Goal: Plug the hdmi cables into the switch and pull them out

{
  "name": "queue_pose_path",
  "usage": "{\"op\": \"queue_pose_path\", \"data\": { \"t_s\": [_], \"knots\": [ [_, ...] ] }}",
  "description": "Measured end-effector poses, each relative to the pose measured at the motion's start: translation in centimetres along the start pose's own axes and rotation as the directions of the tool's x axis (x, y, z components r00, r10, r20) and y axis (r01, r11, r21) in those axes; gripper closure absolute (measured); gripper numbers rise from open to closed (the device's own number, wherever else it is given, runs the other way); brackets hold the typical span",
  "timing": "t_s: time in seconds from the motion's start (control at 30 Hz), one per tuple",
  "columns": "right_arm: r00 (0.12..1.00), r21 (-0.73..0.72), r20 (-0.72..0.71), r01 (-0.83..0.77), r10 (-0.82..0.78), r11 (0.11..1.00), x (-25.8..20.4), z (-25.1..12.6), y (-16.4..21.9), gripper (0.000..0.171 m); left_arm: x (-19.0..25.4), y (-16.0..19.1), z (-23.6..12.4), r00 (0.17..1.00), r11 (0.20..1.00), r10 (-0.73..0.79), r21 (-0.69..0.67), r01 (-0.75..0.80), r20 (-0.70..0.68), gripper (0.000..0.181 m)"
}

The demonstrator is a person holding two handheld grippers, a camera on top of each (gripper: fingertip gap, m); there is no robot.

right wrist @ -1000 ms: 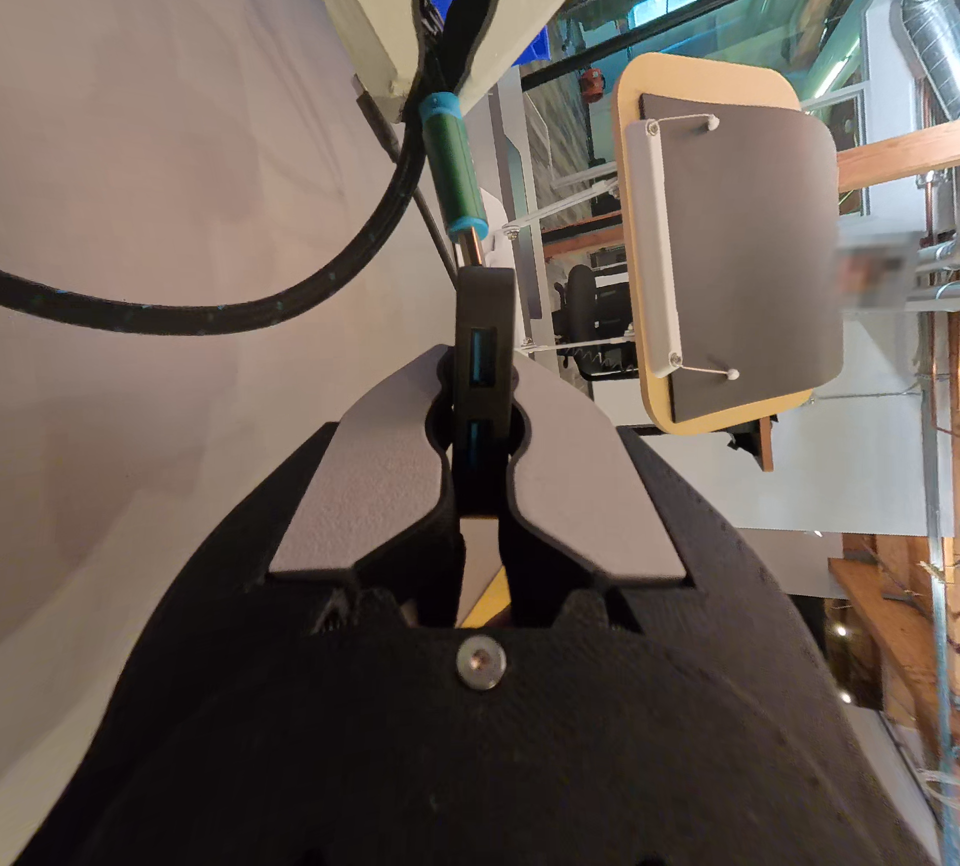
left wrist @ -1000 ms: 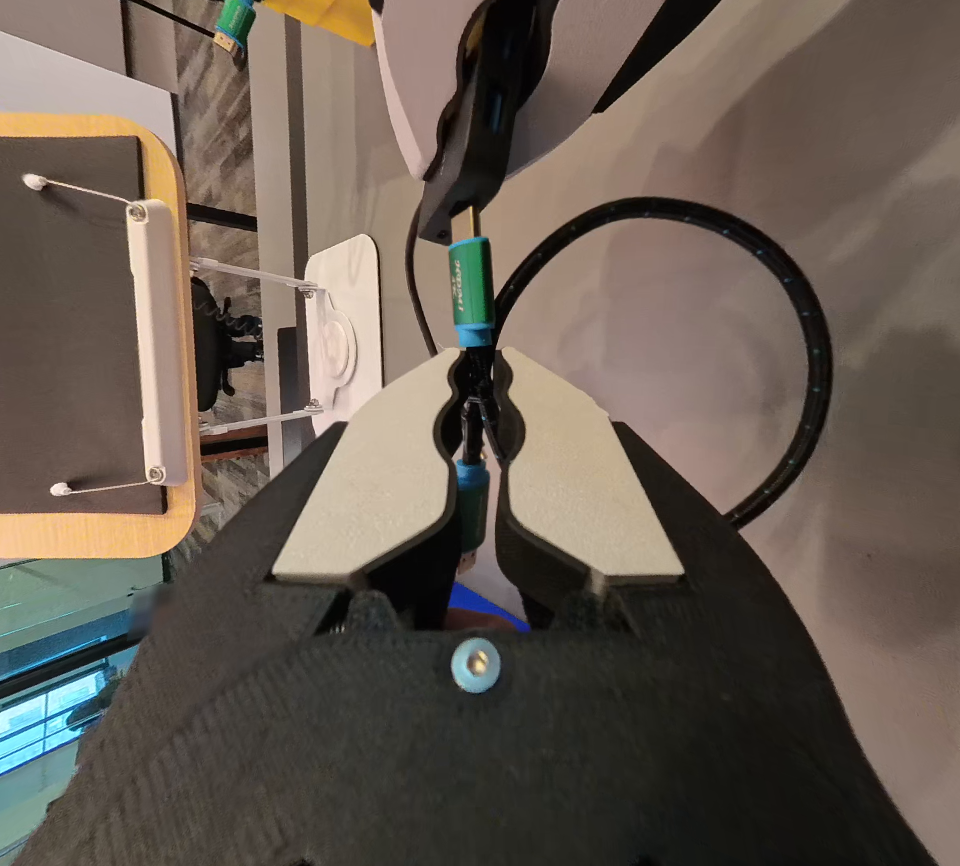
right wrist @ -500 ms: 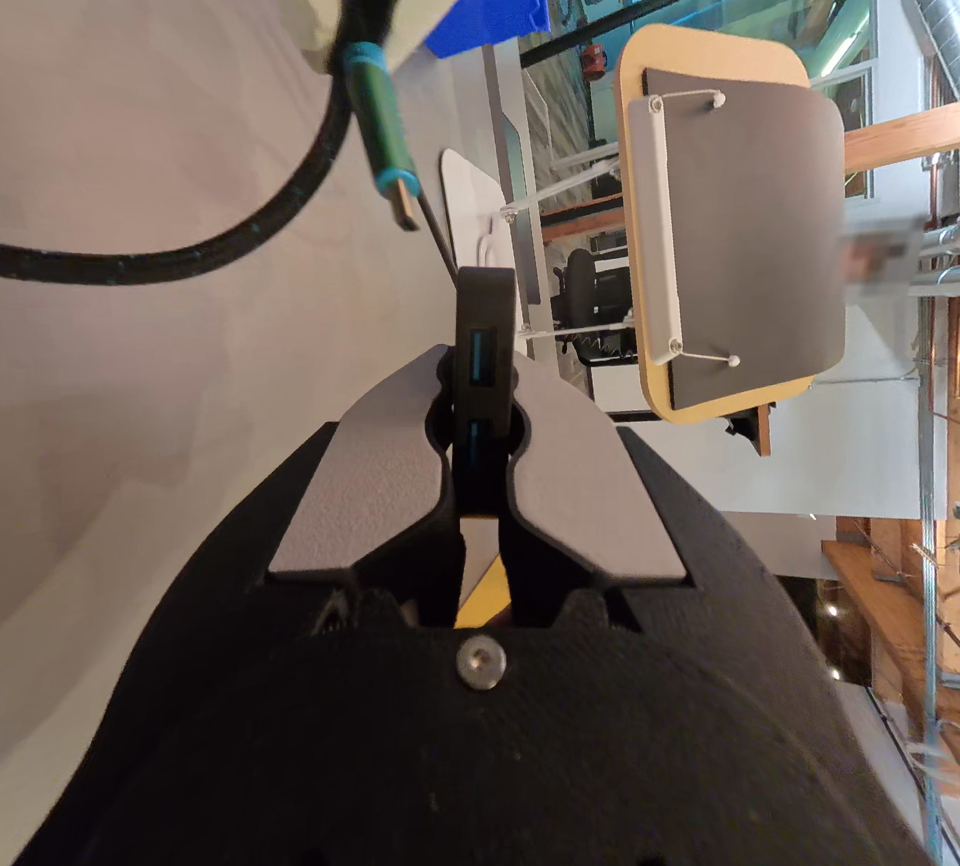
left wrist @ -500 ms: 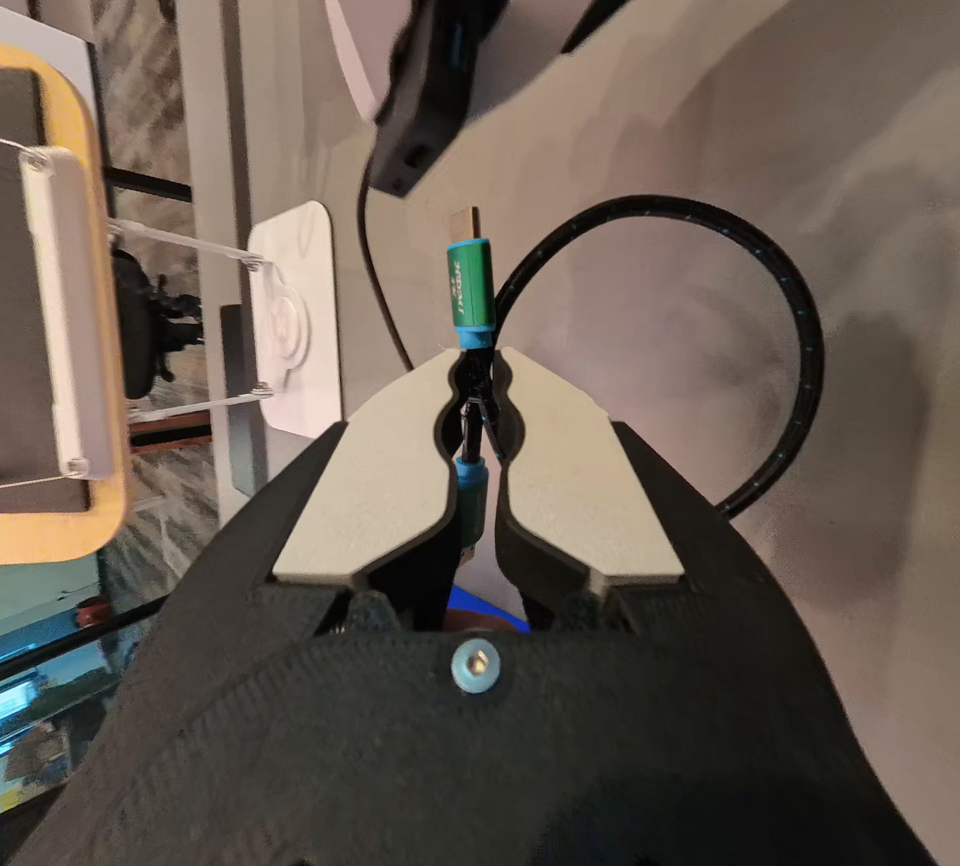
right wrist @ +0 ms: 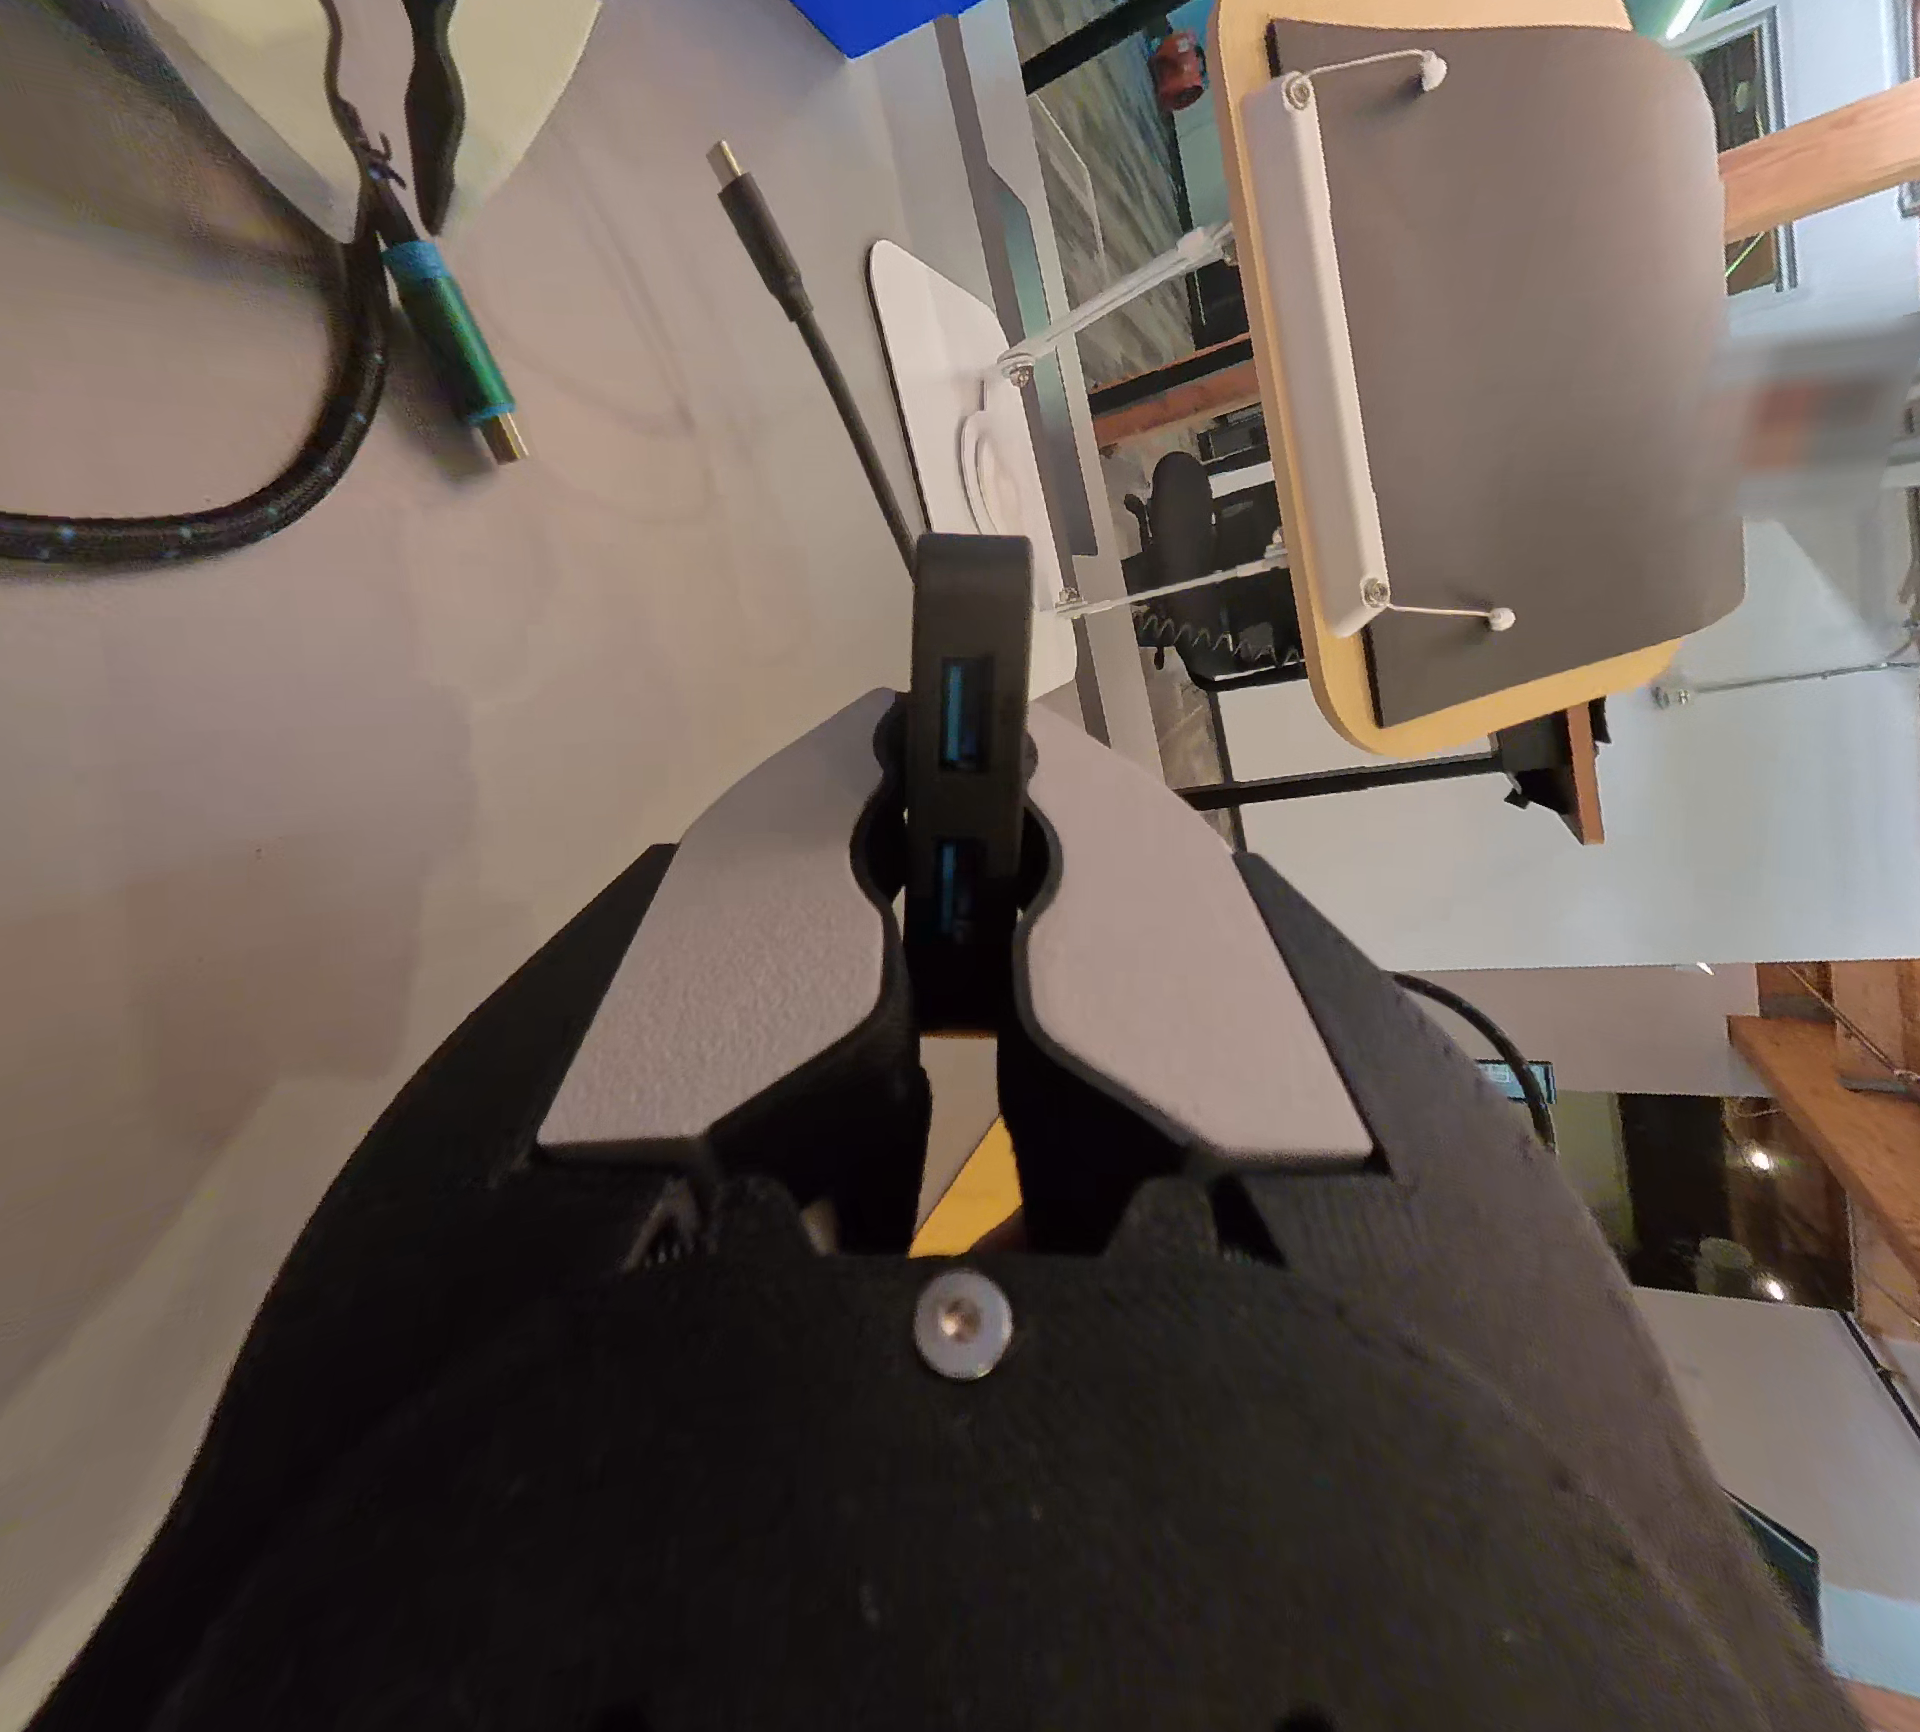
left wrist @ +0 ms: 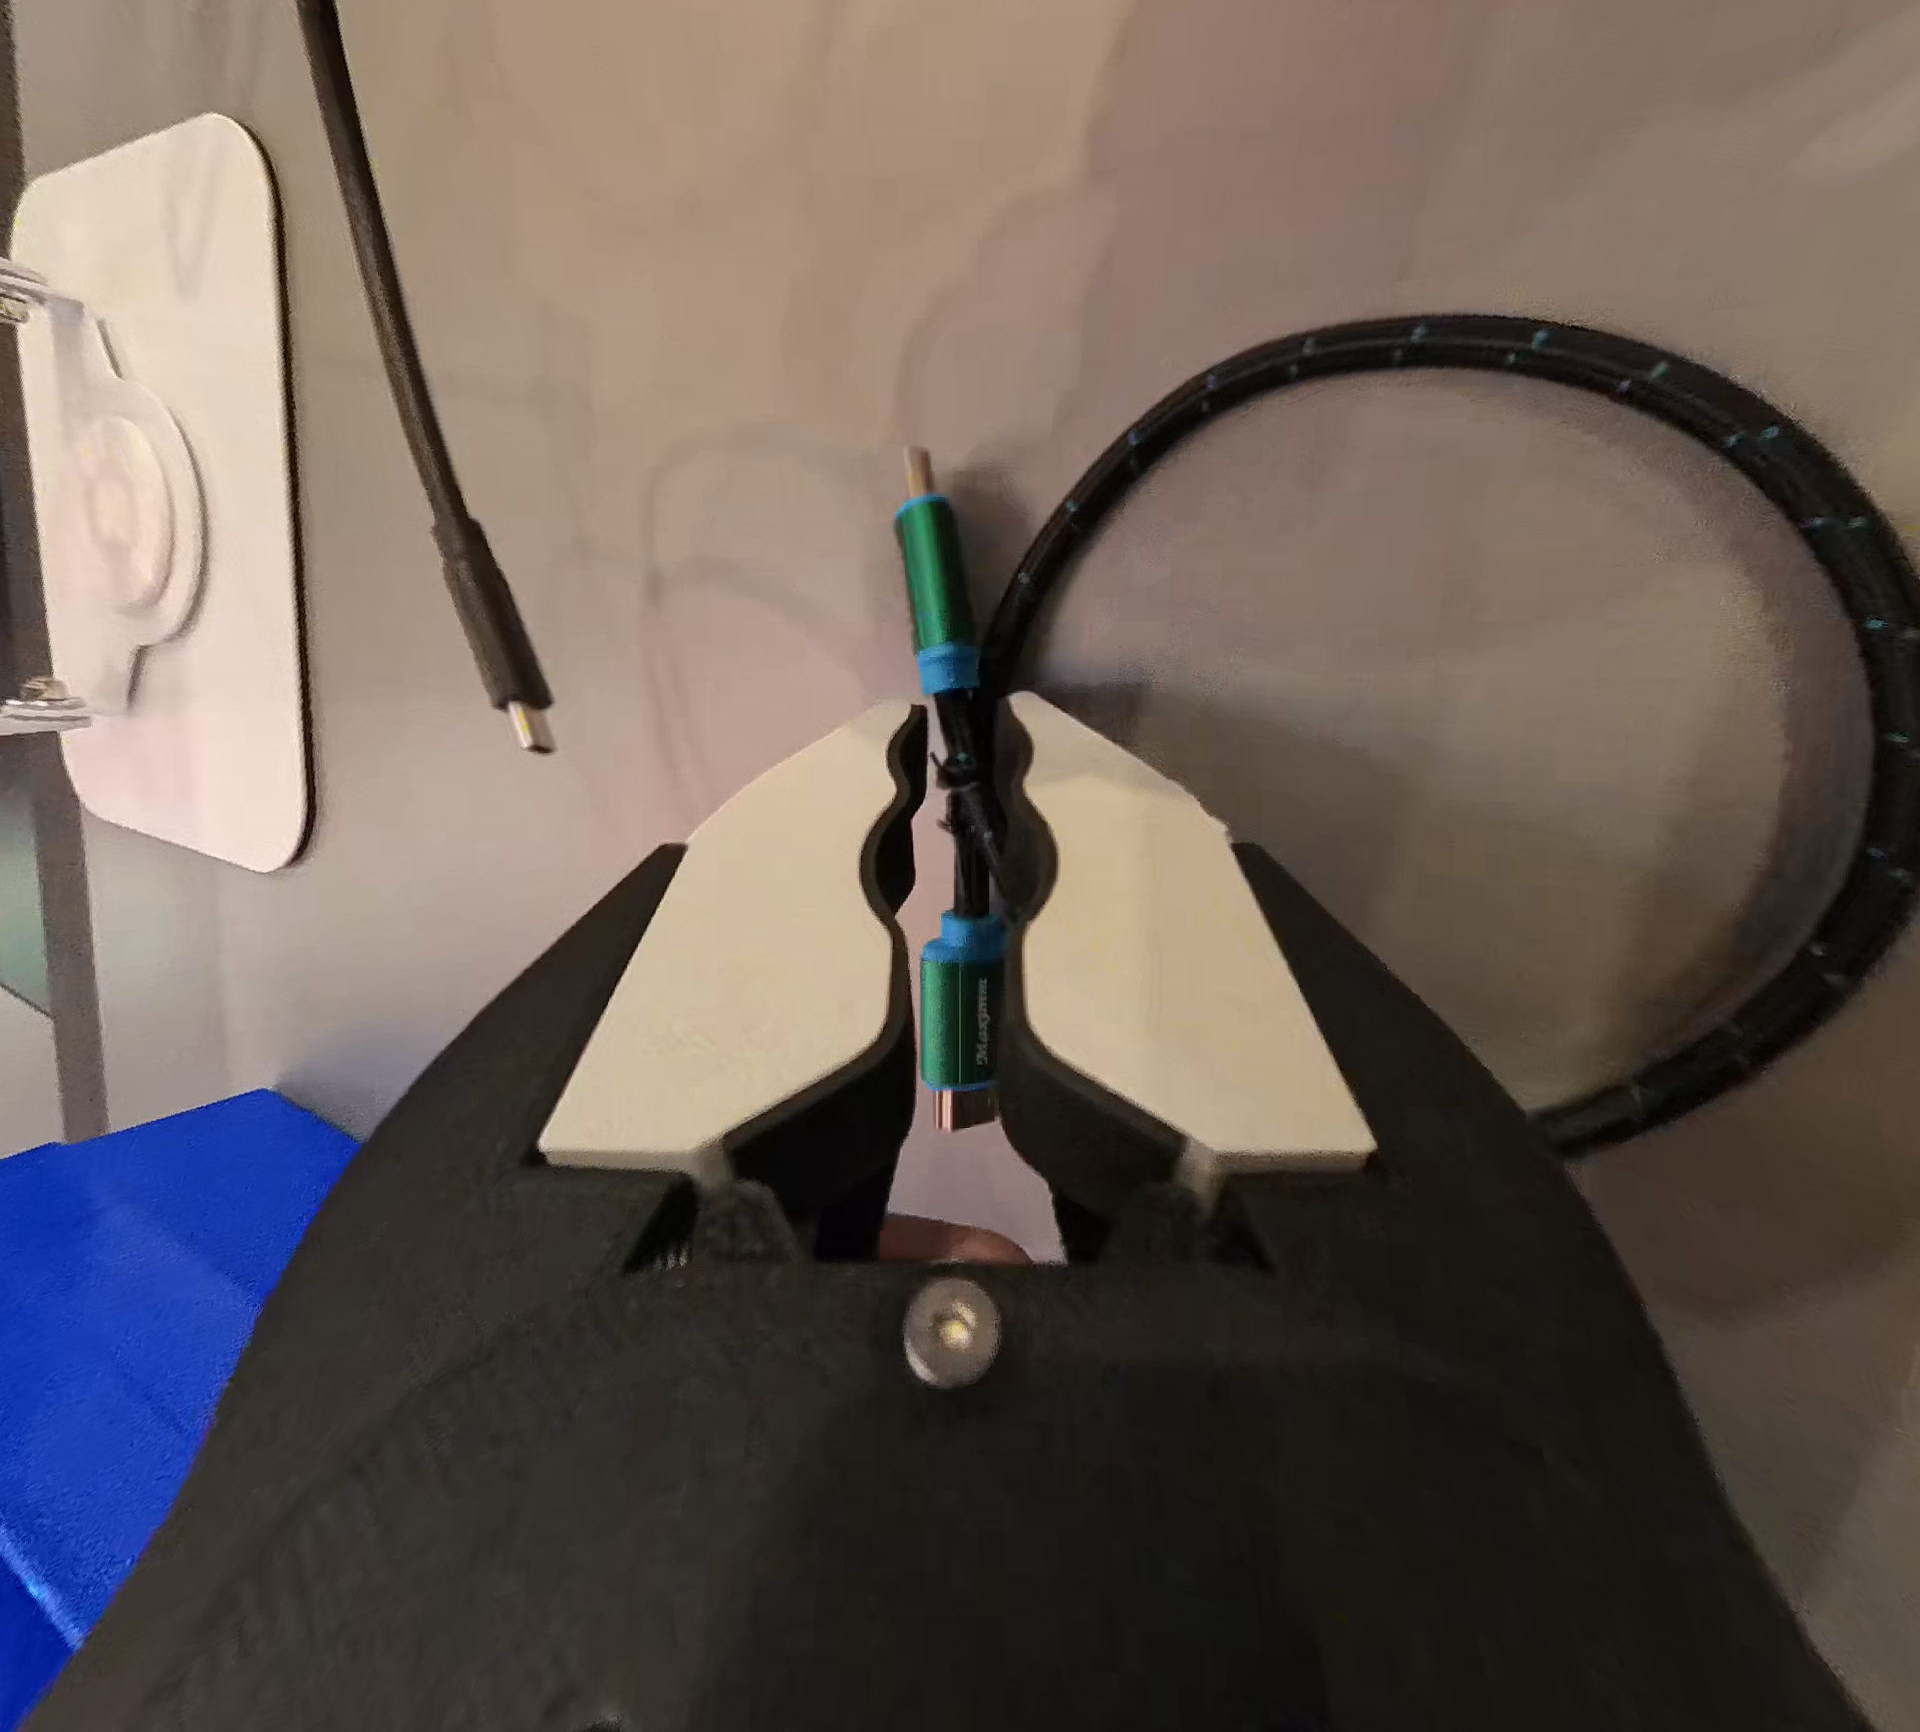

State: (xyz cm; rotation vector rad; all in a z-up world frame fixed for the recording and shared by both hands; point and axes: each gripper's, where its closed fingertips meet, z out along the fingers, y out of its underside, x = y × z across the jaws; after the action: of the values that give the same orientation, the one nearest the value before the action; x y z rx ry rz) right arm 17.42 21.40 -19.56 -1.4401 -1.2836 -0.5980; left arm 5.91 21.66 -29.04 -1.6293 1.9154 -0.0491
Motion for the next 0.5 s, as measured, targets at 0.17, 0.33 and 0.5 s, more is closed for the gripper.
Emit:
{"op": "queue_pose_path", "data": {
  "t_s": [0.17,0.33,0.5],
  "knots": [
    [1.0,-0.001,0.007,-0.021,0.021,1.0,-0.1,-0.4,0.6,0.158,-0.2,-0.6,-0.7,0.999,0.998,-0.041,0.038,0.041,0.0,0.163],
    [0.999,0.003,0.006,-0.036,0.036,0.999,0.0,-0.8,0.8,0.158,-0.5,-0.5,-0.9,0.998,0.998,-0.055,0.039,0.054,0.008,0.159],
    [0.999,0.001,0.005,-0.053,0.053,0.999,0.1,-1.0,1.1,0.158,-0.6,-0.1,0.6,0.997,0.997,-0.079,-0.016,0.079,-0.016,0.172]
  ]
}}
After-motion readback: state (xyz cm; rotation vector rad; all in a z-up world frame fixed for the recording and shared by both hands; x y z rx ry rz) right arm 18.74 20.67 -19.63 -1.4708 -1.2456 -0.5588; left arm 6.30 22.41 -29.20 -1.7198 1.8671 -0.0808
